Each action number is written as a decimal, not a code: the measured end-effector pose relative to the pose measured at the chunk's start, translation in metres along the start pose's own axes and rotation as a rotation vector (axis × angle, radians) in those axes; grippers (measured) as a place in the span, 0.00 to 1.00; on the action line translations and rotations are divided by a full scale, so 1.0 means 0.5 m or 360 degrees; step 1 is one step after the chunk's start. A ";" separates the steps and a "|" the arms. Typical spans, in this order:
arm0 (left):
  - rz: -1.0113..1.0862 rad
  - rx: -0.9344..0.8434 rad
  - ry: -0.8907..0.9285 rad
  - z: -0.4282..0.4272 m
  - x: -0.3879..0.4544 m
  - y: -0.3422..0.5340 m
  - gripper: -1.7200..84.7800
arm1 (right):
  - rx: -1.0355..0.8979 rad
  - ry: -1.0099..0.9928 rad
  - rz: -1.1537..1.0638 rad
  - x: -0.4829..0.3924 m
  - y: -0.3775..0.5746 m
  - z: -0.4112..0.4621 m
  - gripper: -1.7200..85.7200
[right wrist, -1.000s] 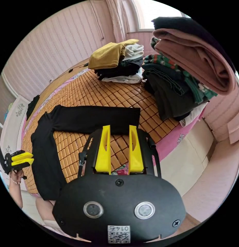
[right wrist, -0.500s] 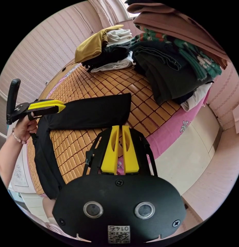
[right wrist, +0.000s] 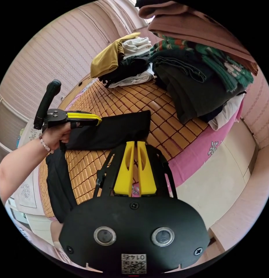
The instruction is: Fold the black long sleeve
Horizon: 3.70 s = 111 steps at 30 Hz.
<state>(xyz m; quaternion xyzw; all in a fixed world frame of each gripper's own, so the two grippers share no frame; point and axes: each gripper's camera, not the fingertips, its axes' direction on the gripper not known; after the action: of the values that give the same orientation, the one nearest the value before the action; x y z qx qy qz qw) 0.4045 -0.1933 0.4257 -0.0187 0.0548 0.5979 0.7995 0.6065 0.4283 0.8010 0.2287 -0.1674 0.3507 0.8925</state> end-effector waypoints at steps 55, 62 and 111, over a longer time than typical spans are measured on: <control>-0.1453 0.0463 -0.0059 -0.024 -0.519 1.461 0.01 | -0.0632 -0.0248 -0.1905 -1.230 -0.086 0.221 0.02; -0.0792 0.1136 0.0131 -0.187 -0.323 1.627 0.01 | -0.0342 -0.0685 -0.1989 -1.084 -0.075 -0.009 0.03; -0.1343 0.0208 0.0310 0.013 -0.196 1.574 0.10 | -0.0526 -0.0505 -0.1787 -1.033 -0.197 -0.053 0.12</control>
<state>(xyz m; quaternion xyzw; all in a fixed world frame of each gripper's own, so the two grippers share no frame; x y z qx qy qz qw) -0.3765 -0.0623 0.4708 -0.0452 0.1552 0.2097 0.9643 0.3188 0.0944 0.5129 0.1900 -0.2045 -0.2430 0.9290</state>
